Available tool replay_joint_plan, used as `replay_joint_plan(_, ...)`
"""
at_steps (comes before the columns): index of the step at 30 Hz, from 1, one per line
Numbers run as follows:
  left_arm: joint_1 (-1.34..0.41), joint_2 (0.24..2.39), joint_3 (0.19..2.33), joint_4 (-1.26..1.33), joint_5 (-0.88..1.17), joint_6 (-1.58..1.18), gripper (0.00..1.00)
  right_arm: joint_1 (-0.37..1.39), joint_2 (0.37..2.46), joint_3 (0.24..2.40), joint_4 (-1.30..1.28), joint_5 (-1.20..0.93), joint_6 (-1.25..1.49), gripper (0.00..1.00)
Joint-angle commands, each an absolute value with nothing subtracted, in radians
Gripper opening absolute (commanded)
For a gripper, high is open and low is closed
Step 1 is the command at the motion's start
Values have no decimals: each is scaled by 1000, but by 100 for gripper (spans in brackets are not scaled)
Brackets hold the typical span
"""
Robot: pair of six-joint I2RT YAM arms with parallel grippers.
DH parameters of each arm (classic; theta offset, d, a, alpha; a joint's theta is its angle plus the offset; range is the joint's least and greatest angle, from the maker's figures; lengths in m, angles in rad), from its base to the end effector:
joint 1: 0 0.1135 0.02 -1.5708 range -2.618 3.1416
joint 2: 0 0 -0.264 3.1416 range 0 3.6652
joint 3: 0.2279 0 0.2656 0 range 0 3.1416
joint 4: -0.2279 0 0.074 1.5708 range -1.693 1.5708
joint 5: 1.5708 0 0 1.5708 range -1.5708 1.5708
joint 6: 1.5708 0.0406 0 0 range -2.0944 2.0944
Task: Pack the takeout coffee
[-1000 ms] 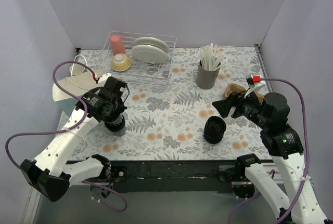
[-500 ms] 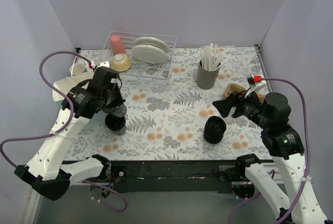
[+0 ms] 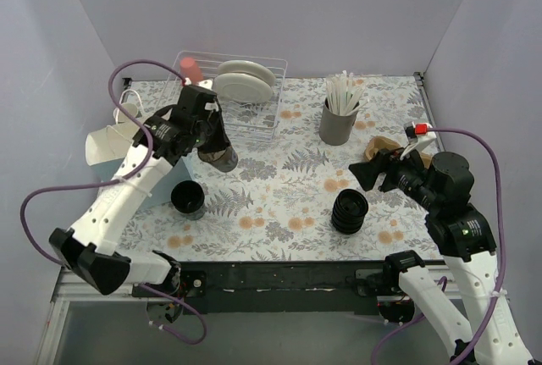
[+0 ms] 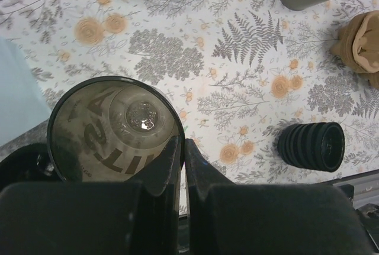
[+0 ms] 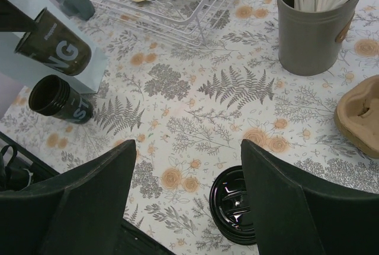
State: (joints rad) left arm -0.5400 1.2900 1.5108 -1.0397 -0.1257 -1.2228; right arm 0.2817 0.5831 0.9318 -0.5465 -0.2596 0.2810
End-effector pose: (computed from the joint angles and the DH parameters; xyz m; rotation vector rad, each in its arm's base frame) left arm 0.2292 -0.1315 0.3989 -0.8924 2.3269 -0.6591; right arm 0.1252 0.0471 0.3814 -0.1927 1.7957 0.6338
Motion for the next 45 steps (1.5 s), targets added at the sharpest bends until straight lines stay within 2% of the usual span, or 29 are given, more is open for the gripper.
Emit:
replay_joint_plan(1, -577, 1367, 1490, -888, -60, -1226, 0, 281, 557, 963, -546, -210, 261, 79)
replay_joint_plan(14, -764, 1575, 1333, -582, -135, -1292, 0, 279, 520, 956, -581, -150, 242, 79)
replay_joint_plan(24, -877, 1700, 1327, -601, -201, -1308, 0, 279, 500, 939, -588, -133, 235, 80)
replay_joint_plan(25, -890, 1710, 1327, -603, -201, -1307, 5, 279, 499, 939, -588, -133, 233, 80)
replay_joint_plan(26, -896, 1713, 1330, -610, -201, -1310, 15, 281, 500, 939, -588, -135, 233, 79)
replay_joint_plan(27, -900, 1715, 1342, -615, -201, -1312, 34, 279, 502, 936, -586, -137, 236, 80)
replay_joint_plan(31, -916, 1697, 1397, -650, -190, -1309, 57, 281, 503, 933, -591, -161, 245, 80)
replay_joint_plan(35, -917, 1640, 1456, -683, -190, -1292, 66, 279, 500, 925, -614, -184, 250, 77)
replay_joint_plan(37, -917, 1605, 1476, -690, -199, -1272, 72, 281, 503, 908, -632, -202, 250, 73)
replay_joint_plan(40, -916, 1514, 1468, -673, -210, -1210, 89, 279, 509, 865, -647, -219, 264, 62)
replay_joint_plan(41, -916, 1484, 1435, -651, -213, -1192, 98, 281, 514, 853, -649, -224, 274, 59)
replay_joint_plan(42, -917, 1429, 1415, -638, -230, -1151, 98, 279, 515, 842, -650, -236, 284, 55)
replay_joint_plan(45, -916, 1317, 1307, -600, -279, -1082, 98, 279, 526, 779, -629, -297, 313, 50)
